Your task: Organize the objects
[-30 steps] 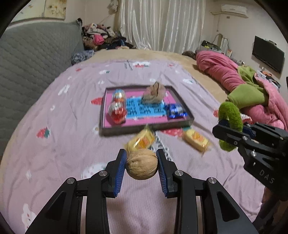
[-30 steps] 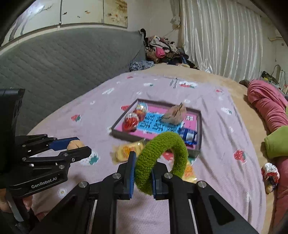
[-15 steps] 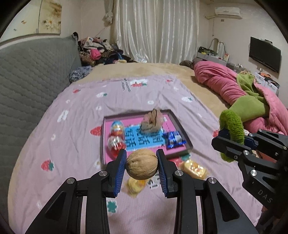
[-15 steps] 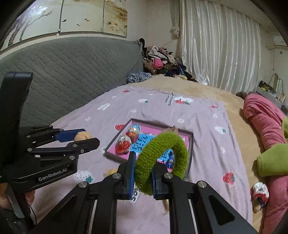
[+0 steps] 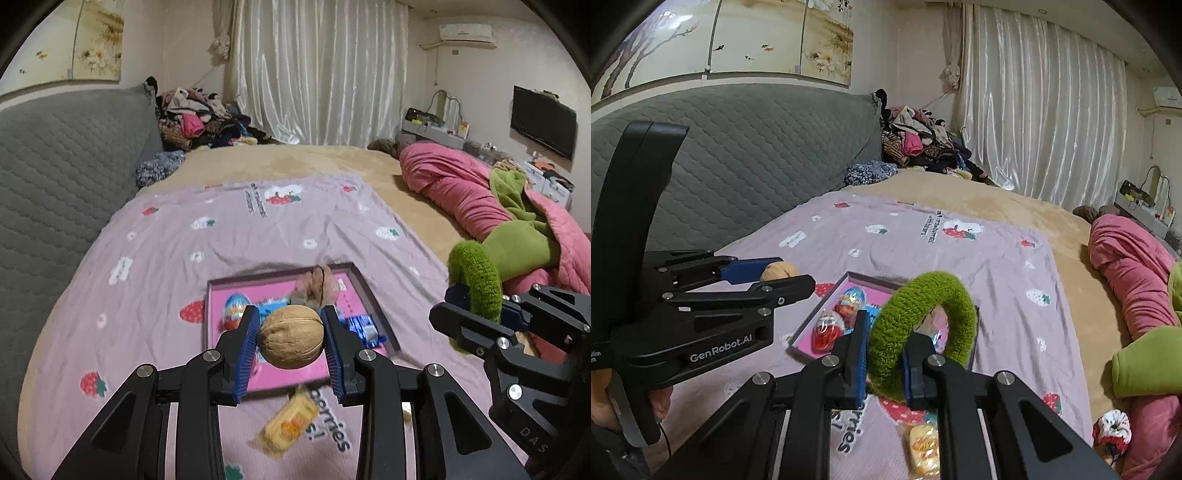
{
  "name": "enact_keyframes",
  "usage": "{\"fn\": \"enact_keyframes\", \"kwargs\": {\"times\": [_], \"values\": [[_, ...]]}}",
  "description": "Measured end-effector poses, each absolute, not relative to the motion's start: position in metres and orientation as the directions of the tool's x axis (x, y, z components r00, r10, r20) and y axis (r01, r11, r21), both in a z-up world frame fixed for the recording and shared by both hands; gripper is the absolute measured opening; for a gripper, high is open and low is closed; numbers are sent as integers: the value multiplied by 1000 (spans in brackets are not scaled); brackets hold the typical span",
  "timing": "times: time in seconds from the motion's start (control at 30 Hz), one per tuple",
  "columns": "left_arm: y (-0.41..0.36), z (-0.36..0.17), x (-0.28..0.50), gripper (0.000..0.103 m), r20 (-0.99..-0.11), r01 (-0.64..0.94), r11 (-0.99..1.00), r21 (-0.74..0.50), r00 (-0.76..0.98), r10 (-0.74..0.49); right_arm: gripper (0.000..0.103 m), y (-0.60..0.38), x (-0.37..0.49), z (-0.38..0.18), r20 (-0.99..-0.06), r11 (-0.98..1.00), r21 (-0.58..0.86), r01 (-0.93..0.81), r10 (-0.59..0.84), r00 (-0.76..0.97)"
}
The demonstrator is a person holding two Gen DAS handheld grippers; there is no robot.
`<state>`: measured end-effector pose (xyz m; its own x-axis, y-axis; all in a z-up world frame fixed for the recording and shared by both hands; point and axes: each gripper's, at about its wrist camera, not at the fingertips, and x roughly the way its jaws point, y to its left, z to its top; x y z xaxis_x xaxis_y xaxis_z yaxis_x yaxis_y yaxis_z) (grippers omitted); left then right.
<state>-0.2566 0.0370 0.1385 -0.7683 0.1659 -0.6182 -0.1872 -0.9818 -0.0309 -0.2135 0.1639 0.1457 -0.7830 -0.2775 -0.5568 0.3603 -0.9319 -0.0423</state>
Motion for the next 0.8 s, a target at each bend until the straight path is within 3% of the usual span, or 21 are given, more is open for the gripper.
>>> {"fn": "enact_keyframes", "kwargs": {"times": [0.8], "values": [[53,97,-336,35,-618,-168,-985,-31,-772,151,15,170,-270,136,-456,-952,2,306,-273,-847]]}}
